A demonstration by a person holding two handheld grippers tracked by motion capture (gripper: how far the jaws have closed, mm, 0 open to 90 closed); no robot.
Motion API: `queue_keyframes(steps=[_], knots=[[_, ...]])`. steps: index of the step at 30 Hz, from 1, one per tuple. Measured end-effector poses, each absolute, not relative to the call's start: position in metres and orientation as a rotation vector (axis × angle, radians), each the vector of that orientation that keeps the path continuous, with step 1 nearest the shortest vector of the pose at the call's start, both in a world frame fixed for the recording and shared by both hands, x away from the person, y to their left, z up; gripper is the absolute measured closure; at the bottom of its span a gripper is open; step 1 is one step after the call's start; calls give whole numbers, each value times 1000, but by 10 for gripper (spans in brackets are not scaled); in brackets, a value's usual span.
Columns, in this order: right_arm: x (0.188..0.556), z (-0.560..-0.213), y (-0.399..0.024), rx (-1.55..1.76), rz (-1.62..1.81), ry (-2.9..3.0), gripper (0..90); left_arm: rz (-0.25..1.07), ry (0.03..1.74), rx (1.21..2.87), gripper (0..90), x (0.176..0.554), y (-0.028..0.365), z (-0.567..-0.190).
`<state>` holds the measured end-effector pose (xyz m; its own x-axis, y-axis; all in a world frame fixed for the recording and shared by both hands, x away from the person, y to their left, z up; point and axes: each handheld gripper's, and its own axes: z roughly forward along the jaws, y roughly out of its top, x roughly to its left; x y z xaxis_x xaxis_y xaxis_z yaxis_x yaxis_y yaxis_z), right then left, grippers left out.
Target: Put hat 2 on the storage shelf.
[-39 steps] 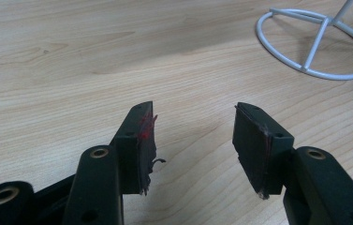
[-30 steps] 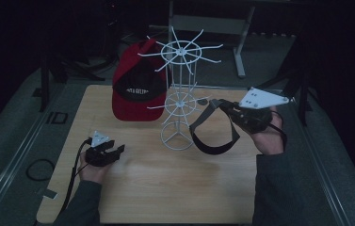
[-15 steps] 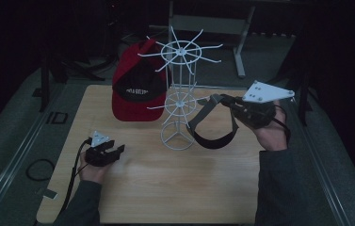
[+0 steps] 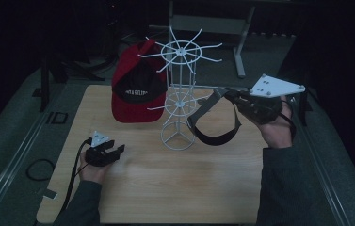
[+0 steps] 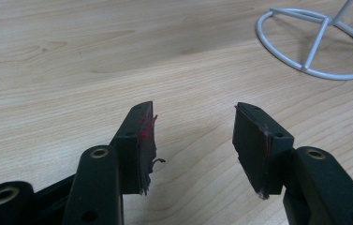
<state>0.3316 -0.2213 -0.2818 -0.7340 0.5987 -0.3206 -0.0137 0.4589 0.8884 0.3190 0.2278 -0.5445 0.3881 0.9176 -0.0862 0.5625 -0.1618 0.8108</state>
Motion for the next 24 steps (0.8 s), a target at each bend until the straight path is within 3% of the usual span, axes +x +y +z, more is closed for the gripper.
queue_keyframes(steps=[24], knots=[[332,-255,-223,464,1336,2052,881,558,1278,1847,493,319,227,-544]])
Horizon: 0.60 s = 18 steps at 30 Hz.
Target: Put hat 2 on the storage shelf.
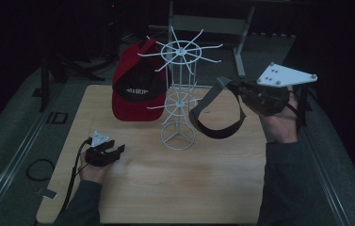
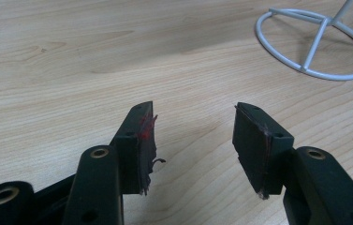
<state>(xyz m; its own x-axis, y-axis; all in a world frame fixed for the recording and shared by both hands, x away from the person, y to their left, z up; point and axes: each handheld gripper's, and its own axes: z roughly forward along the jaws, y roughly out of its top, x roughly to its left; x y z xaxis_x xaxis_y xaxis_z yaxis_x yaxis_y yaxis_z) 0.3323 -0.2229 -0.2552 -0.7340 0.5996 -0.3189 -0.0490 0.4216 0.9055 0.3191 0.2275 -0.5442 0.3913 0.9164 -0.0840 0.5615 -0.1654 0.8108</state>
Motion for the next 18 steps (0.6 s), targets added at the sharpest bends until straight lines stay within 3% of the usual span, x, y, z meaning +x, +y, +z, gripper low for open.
queue_keyframes(steps=[18], knots=[[331,-241,-214,425,1360,2036,881,557,1276,1844,493,320,227,-544]])
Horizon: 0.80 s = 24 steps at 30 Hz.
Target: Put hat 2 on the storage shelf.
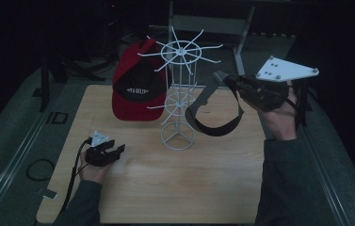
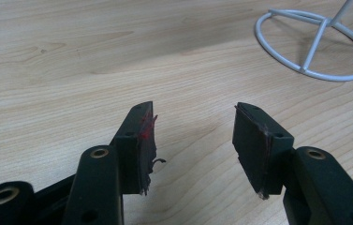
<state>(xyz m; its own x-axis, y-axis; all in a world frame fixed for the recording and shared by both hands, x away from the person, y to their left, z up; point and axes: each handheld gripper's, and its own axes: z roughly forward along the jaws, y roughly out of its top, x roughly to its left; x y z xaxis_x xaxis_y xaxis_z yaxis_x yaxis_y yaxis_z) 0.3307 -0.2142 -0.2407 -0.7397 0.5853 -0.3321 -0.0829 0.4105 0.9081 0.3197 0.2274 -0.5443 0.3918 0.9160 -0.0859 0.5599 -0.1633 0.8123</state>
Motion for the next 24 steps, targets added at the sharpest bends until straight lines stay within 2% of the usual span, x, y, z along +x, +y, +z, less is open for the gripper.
queue_keyframes(steps=[24], knots=[[328,-217,-220,428,1395,1963,881,535,1268,1825,493,319,227,-543]])
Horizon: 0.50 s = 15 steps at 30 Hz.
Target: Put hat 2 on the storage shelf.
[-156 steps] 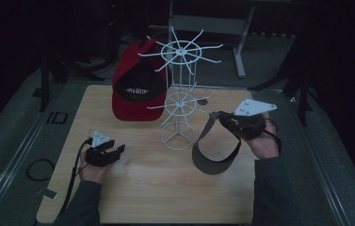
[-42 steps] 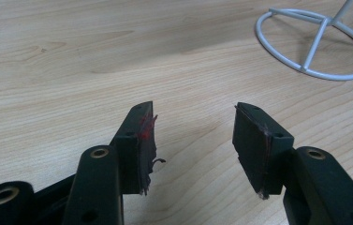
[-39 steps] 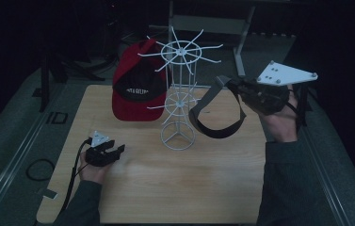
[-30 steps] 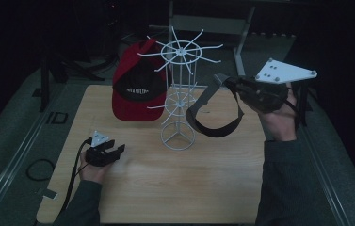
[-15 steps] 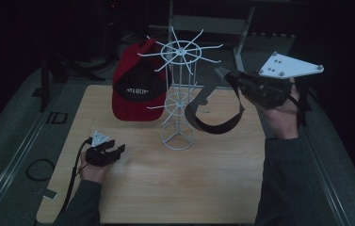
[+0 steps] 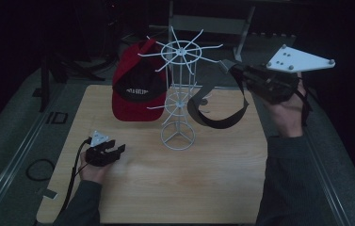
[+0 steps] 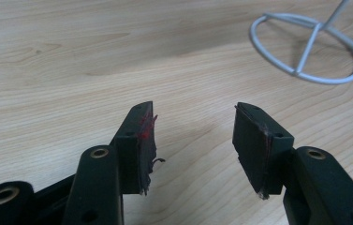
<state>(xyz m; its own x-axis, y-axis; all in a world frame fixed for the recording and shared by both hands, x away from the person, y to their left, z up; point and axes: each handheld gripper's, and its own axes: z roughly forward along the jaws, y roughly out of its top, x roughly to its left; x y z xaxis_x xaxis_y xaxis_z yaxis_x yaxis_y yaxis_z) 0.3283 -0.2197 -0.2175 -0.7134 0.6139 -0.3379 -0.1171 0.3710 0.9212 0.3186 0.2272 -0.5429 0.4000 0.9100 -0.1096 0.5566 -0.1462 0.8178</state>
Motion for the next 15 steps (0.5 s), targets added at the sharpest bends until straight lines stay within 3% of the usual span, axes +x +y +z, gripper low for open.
queue_keyframes(steps=[15], knots=[[349,-207,-212,472,1392,1952,881,536,1269,1826,493,319,228,-543]])
